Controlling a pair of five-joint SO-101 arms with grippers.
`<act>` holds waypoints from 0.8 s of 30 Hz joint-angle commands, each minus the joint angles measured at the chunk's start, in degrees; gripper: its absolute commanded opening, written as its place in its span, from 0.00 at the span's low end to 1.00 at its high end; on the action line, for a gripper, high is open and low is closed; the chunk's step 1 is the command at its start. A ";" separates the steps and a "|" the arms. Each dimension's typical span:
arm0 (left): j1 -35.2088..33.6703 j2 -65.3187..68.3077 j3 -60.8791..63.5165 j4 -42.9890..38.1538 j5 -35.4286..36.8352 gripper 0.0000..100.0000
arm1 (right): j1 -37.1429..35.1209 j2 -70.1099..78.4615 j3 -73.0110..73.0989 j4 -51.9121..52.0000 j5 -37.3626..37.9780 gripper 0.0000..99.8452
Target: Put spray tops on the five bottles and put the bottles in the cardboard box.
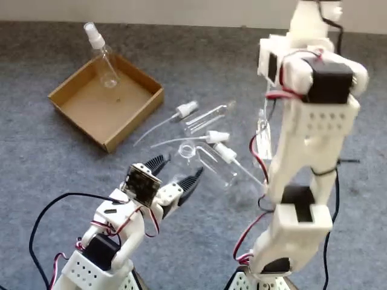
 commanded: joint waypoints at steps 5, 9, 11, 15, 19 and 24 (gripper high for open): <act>3.56 -0.48 1.27 -1.67 -1.32 0.12 | -7.69 -16.40 -3.12 1.19 -1.14 0.00; 4.00 -0.48 1.27 -1.67 -1.32 0.12 | -10.51 -22.29 -3.12 1.19 -1.14 0.00; 4.00 -0.48 1.27 -1.67 -1.32 0.12 | -10.95 -24.66 -3.12 1.19 -1.14 0.00; 4.00 -0.48 1.27 -1.67 -1.32 0.12 | -11.03 -28.18 -3.03 1.19 -1.14 0.00; 4.00 -0.48 1.27 -1.67 -1.32 0.12 | -11.03 -32.66 2.68 1.19 -1.14 0.00; 4.00 -0.48 1.27 -1.67 -1.32 0.12 | -11.12 -42.33 19.38 0.66 -1.14 0.00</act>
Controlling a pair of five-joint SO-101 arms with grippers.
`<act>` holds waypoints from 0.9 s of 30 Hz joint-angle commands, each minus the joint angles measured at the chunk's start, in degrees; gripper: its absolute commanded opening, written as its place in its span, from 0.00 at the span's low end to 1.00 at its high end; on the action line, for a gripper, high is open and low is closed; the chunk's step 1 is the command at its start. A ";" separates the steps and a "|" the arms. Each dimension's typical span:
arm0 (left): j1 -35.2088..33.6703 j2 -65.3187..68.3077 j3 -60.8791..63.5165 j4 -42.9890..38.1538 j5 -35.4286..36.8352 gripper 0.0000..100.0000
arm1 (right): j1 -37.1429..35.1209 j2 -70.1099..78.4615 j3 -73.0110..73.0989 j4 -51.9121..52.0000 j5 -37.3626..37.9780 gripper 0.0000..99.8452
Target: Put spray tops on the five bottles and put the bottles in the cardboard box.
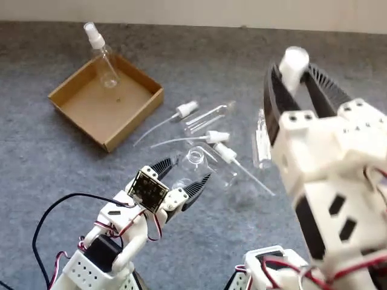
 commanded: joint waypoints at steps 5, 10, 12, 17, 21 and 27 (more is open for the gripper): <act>4.97 -0.48 1.27 -1.85 -0.53 0.12 | -0.57 -12.18 23.25 -7.87 -0.62 0.00; 11.21 -0.40 1.27 -1.76 -0.53 0.12 | -0.57 -19.21 39.16 -17.63 -0.70 0.00; 12.62 -0.40 1.27 -1.67 -0.53 0.12 | -0.57 -22.46 45.67 -21.58 -0.70 0.00; 14.29 -0.31 1.27 -1.67 -0.53 0.12 | -0.57 -31.78 61.67 -32.92 -4.48 0.00; 13.93 -0.22 1.27 -1.58 -0.53 0.12 | -0.57 -39.87 73.98 -42.59 -11.87 0.00; 13.85 -0.13 1.27 -1.58 -0.53 0.12 | -0.57 -50.07 87.08 -49.45 -12.75 0.00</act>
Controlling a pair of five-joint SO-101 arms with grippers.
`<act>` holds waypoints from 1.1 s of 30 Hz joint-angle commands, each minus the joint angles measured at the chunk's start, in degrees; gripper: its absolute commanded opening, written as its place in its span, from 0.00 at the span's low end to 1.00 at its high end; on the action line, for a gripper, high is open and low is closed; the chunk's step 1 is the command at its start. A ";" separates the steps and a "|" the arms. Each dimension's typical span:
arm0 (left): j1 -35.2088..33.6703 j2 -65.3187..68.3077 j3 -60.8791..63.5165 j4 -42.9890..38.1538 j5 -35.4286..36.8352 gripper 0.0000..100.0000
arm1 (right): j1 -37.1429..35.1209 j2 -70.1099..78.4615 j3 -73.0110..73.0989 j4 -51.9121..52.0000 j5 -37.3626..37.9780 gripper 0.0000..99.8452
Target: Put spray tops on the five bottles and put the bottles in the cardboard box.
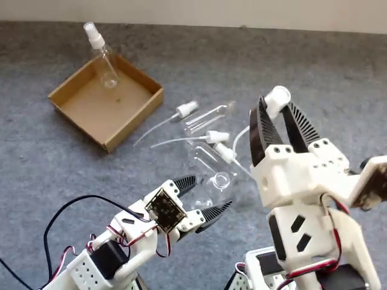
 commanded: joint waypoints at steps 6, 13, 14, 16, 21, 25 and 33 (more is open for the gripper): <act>0.22 -0.04 1.27 -1.58 -0.53 0.12 | -3.03 -9.63 7.08 -3.12 -1.05 0.00; -3.91 -0.04 1.27 -1.58 -0.26 0.12 | -13.14 -14.55 7.43 -3.21 -0.70 0.00; -3.91 -0.04 1.27 -1.58 -0.26 0.12 | -13.23 -14.99 7.43 -3.30 -0.70 0.00; -3.82 -0.04 1.27 -1.58 -0.26 0.12 | -13.23 -15.25 7.78 -3.12 -0.70 0.00; -3.91 -0.04 1.27 -1.58 -0.26 0.12 | -13.23 -15.96 10.95 -3.21 -0.62 0.01; -3.91 -0.04 1.27 -1.58 -0.26 0.12 | -13.23 -16.31 12.35 -3.47 1.58 0.01; -3.91 -0.04 1.27 -1.58 -0.26 0.12 | -13.23 -16.31 12.09 -3.56 8.26 0.01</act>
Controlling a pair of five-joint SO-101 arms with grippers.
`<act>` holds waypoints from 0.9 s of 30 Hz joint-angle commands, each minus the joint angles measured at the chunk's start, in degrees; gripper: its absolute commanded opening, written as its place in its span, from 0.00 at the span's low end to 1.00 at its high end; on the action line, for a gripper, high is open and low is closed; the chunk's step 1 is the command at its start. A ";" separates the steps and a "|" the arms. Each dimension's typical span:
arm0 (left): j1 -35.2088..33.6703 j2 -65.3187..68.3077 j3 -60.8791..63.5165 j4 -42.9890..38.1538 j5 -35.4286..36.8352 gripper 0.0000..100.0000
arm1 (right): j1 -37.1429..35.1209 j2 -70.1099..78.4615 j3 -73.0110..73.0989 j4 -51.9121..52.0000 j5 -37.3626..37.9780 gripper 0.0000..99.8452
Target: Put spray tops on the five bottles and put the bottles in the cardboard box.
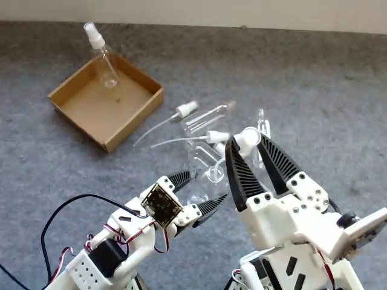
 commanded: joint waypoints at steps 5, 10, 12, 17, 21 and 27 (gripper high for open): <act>-0.66 -0.04 1.27 -1.58 -0.26 0.12 | -0.57 0.04 -0.75 -2.15 1.32 0.01; -0.66 -0.04 1.27 -1.58 -0.26 0.12 | -0.57 -0.04 -0.66 -4.18 1.32 0.01; -0.66 -0.04 1.27 -1.58 -0.26 0.12 | -0.57 -0.04 -0.66 -4.18 1.32 0.01; -0.66 -0.04 1.27 -1.49 -0.26 0.12 | -0.57 -0.04 2.15 -4.26 1.49 0.01; -0.66 -0.13 1.27 -0.79 -0.26 0.12 | -0.48 -0.04 3.30 -4.26 1.58 0.01; -0.66 -0.31 1.27 0.35 -0.26 0.12 | -0.48 -0.04 3.38 -4.00 1.32 0.01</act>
